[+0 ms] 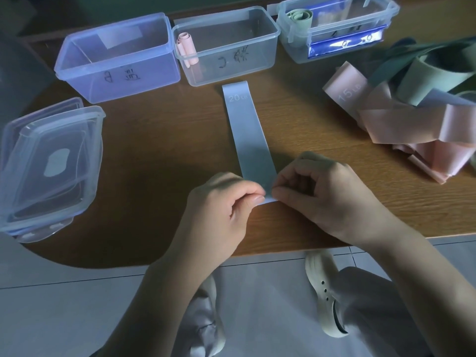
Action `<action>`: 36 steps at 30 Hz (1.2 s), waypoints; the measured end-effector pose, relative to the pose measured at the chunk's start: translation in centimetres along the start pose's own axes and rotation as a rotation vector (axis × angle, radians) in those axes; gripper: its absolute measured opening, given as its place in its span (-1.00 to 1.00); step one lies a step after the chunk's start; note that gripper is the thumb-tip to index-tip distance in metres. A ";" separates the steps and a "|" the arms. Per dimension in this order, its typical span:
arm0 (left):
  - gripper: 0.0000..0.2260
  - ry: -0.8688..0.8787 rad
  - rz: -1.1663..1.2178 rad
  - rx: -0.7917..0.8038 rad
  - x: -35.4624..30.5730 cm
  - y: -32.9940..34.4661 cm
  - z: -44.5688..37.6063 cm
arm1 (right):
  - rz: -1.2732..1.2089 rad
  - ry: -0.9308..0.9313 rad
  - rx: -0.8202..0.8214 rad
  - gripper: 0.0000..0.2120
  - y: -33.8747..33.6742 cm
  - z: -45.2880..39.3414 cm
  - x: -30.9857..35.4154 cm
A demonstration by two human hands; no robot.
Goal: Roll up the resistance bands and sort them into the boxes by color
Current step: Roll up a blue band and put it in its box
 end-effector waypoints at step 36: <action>-0.83 -0.096 -0.018 -0.083 1.0 -0.2 -1.0 | 0.083 -0.236 -0.051 -0.85 1.0 -0.6 0.1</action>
Point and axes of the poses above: each hand's wrist, its own z-axis away from the middle knuckle, its own y-axis out of the palm, x = y × z, the point moved 6 cm from there along -z, towards the middle knuckle, and after that the axes turned 13 degrees about -y, right-handed, at the moved point
